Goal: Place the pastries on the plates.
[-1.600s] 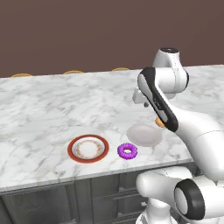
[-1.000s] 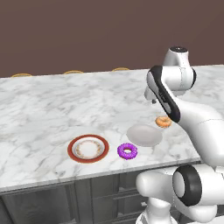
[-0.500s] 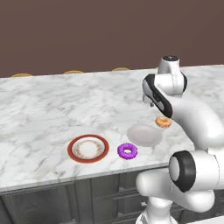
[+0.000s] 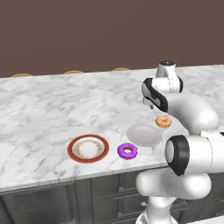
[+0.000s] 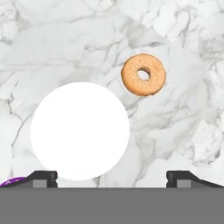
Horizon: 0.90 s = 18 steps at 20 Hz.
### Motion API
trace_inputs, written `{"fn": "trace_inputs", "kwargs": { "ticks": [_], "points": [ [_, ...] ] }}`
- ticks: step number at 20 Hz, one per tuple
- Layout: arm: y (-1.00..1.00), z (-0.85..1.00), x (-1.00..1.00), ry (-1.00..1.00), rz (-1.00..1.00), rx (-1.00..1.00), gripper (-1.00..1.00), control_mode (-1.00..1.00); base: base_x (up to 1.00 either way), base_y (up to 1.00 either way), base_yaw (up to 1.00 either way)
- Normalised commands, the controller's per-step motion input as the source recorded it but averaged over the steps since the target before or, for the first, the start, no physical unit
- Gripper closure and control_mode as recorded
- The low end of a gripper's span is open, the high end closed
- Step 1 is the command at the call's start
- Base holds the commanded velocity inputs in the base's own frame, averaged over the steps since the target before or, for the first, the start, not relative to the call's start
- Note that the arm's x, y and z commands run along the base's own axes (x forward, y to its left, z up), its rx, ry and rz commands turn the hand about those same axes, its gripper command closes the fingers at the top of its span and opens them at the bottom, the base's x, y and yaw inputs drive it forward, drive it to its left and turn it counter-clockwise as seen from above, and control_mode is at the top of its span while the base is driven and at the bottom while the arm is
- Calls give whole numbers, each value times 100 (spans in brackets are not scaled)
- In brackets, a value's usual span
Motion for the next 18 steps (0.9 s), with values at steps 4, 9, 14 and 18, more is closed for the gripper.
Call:
{"fn": "trace_inputs", "kwargs": {
  "ticks": [4,9,14,18],
  "points": [
    [-22,-25,28,3,-1,10,-100,-100,0,0,0],
    [-8,-28,17,2,0,1,-100,-100,0,0,0],
    [-8,-26,30,6,0,0,-100,-100,0,0,0],
    [-21,-17,31,5,0,0,-100,-100,0,0,0]
  ]
}}
